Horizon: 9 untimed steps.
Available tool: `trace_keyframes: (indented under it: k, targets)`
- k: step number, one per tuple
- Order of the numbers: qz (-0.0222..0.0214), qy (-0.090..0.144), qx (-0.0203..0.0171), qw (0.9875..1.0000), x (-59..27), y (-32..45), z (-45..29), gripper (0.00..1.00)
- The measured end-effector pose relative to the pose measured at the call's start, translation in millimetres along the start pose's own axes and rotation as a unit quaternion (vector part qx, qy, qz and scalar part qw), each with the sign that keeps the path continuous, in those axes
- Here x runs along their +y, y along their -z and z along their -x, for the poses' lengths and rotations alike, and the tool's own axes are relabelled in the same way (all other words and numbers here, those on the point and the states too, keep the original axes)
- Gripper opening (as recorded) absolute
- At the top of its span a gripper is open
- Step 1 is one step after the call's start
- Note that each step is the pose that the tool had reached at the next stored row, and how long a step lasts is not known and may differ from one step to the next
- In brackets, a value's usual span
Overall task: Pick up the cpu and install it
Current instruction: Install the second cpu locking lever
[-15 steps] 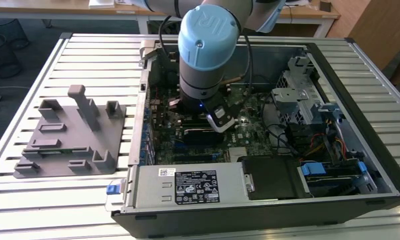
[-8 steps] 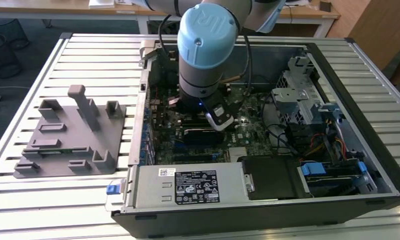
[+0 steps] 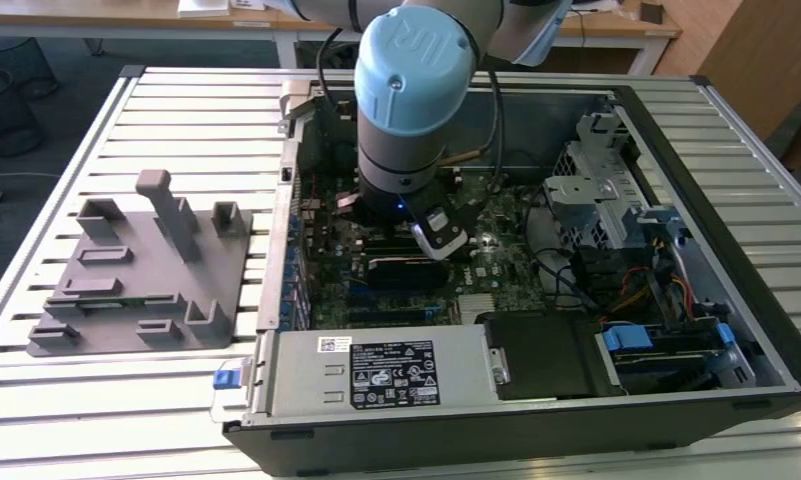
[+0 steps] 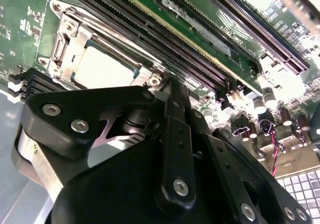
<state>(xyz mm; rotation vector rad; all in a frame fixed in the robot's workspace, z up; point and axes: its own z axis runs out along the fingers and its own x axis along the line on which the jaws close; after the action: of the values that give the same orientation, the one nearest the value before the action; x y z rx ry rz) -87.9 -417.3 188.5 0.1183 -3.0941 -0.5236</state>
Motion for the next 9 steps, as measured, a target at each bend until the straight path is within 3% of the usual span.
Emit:
trace_keyframes:
  k: [9]
  targets:
    - [0.0001,0.000,-0.0001,1.0000,2.5,5.0,0.1,0.11]
